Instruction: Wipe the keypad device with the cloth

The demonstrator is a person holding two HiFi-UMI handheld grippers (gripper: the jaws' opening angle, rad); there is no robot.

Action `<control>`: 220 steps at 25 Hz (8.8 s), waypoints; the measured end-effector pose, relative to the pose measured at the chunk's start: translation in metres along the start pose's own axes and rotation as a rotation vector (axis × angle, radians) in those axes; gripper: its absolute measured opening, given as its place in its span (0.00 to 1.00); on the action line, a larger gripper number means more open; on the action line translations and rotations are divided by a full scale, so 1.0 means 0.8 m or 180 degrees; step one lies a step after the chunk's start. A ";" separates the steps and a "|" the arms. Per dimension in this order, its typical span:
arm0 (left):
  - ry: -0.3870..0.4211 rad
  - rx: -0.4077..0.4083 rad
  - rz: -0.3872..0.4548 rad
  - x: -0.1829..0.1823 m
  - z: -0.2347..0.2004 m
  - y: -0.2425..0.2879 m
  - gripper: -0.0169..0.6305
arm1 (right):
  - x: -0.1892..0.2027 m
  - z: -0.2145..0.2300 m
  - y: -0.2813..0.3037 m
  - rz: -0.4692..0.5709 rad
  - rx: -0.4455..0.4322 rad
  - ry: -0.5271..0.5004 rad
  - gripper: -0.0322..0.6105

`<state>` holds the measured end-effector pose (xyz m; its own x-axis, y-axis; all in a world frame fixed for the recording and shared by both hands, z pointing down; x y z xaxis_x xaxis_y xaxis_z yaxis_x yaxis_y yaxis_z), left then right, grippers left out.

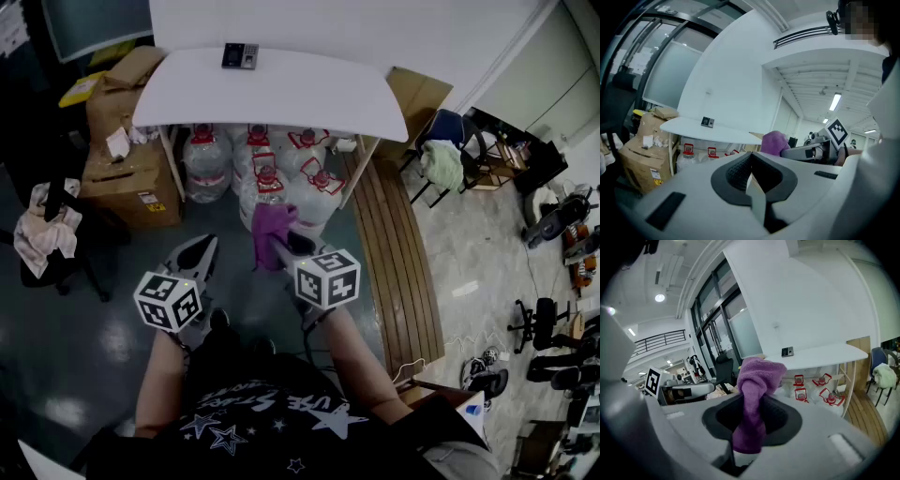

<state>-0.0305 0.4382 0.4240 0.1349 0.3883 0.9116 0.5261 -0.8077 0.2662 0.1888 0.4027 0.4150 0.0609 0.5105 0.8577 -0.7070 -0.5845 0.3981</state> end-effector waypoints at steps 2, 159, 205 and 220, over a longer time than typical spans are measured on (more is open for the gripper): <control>0.0012 0.0001 0.0016 0.000 0.003 -0.002 0.04 | 0.002 -0.002 -0.003 -0.0009 0.0003 -0.0007 0.21; -0.0247 -0.0140 -0.0143 -0.285 -0.519 0.594 0.04 | -0.367 0.468 0.597 -0.0218 0.0174 0.0374 0.21; -0.0329 0.0210 -0.0306 -0.384 -0.756 0.741 0.04 | -0.496 0.516 0.880 -0.0377 0.0361 0.0358 0.21; -0.0445 0.0203 -0.0348 -0.378 -0.782 0.758 0.04 | -0.501 0.532 0.938 -0.0469 0.0363 0.0360 0.21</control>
<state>-0.2774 -0.4466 0.5061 0.1871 0.5337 0.8247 0.5956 -0.7292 0.3367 -0.0662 -0.5088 0.5083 0.0735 0.6595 0.7481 -0.6117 -0.5626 0.5561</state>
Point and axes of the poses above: the fingertips, and each gripper's own axes: y forward along the fingers, z to its right, x out of its underside, the point moved 8 cm from there along -y, backward along the fingers, and after that the axes turned 3 degrees about -x, right-handed, at the moved point
